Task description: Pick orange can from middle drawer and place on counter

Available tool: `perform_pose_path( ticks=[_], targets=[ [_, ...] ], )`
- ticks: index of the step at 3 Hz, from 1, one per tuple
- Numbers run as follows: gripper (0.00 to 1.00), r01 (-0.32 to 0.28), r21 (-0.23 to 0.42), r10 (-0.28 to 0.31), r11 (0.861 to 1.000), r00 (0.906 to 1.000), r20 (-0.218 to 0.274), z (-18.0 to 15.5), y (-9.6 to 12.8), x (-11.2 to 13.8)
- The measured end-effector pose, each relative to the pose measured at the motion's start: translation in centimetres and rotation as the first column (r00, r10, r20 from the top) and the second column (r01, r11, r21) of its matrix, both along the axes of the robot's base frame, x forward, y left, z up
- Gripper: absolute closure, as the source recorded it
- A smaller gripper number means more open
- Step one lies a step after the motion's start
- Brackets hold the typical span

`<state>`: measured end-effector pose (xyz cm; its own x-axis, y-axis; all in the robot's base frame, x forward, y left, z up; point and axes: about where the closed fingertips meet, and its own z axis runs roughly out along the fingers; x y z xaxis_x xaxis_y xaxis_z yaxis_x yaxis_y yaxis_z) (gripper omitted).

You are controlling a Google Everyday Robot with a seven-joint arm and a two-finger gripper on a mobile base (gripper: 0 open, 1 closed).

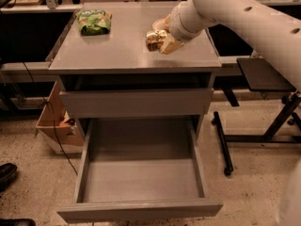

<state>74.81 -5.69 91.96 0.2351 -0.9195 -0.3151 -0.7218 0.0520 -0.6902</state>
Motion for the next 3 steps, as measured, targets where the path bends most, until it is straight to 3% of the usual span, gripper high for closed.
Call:
perform_pose_path(
  ticks=[1, 3],
  targets=[
    [1.00, -0.038, 0.081, 0.039, 0.996, 0.9992, -0.004, -1.3, 0.9, 2.9],
    [0.59, 0.002, 0.202, 0.015, 0.979, 0.9966, -0.082, -5.9, 0.1, 6.2]
  ],
)
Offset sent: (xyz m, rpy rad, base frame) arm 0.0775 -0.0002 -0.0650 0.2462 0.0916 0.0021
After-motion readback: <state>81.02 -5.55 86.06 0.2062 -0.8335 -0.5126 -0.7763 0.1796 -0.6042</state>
